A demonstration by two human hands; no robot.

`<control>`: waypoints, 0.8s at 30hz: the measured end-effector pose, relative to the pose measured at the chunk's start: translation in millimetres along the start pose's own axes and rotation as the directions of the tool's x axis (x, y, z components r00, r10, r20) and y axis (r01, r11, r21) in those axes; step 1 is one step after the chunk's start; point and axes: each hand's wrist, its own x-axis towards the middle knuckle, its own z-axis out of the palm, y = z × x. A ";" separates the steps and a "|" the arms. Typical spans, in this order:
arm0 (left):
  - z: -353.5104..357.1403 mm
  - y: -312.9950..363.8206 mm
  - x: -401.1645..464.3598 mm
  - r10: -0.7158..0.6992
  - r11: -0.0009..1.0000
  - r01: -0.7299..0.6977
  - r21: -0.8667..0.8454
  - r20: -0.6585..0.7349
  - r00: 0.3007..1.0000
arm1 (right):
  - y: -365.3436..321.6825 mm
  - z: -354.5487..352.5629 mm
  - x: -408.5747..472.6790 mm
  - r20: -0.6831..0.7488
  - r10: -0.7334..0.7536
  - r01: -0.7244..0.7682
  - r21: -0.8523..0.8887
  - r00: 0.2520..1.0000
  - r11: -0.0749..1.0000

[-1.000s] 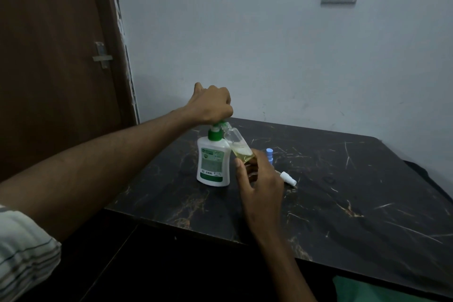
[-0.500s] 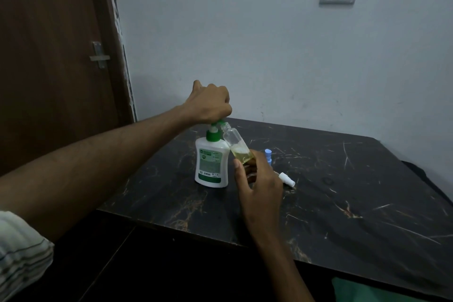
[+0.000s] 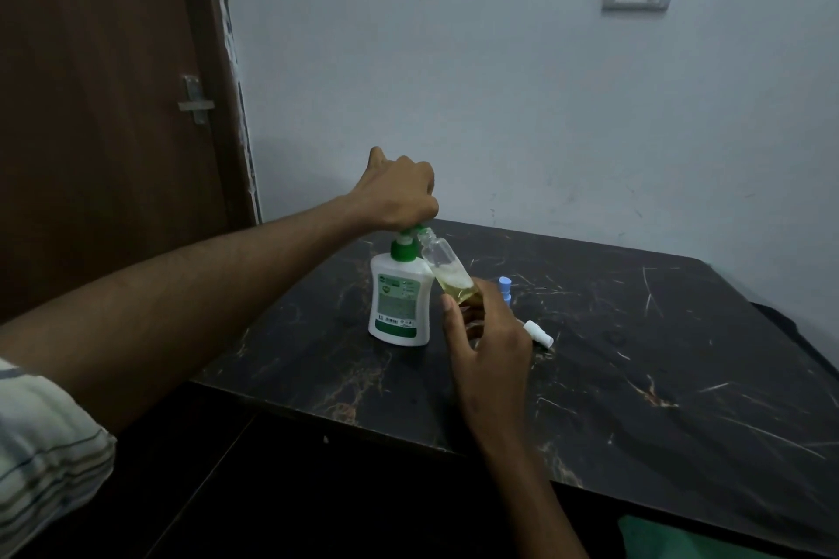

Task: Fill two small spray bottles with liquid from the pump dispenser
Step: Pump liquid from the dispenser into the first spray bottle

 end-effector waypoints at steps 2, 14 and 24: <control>0.6 -0.3 1.9 -0.010 1.000 0.010 -0.005 -0.013 1.000 | 0.2 -0.4 0.4 -0.003 0.001 -0.001 0.004 1.000 1.000; 0.4 3.0 4.4 0.017 1.000 -0.018 0.021 0.004 1.000 | 0.7 -2.7 0.6 -0.012 -0.011 0.011 -0.008 1.000 1.000; -0.3 2.5 0.7 -0.004 0.994 0.004 -0.112 -0.001 1.000 | 0.1 -2.7 0.0 -0.011 -0.004 0.004 -0.008 1.000 1.000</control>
